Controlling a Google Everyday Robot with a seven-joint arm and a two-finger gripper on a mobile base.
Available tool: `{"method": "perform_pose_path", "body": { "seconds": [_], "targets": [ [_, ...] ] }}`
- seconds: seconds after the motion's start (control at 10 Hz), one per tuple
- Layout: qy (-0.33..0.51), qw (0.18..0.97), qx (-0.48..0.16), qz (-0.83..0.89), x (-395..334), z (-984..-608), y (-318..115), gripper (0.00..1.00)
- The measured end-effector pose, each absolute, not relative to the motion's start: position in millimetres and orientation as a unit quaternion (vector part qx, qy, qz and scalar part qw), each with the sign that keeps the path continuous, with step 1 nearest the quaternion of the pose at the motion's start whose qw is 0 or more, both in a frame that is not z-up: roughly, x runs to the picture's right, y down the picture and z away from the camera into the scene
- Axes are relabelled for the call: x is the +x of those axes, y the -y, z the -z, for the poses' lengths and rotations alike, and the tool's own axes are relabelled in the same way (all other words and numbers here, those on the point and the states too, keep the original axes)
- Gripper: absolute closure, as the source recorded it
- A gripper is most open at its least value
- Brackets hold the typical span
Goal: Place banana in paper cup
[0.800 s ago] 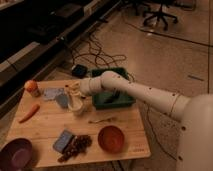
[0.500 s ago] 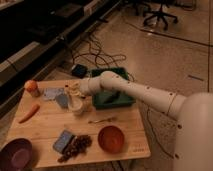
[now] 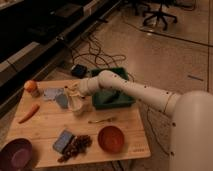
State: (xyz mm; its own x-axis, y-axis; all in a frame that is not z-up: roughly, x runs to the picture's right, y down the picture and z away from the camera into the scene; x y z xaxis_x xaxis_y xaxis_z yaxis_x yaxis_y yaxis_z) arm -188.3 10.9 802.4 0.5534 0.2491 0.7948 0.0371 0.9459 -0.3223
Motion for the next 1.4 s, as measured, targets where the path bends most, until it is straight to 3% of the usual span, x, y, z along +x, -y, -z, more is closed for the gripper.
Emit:
{"method": "perform_pose_path", "body": {
  "seconds": [0.5,1.4],
  "targets": [
    [0.459,0.874,-0.157,-0.033,-193.8,-770.7,-14.5,0.24],
    [0.429,0.889,-0.149,-0.052,-167.9,-753.1,-15.3,0.2]
  ]
}}
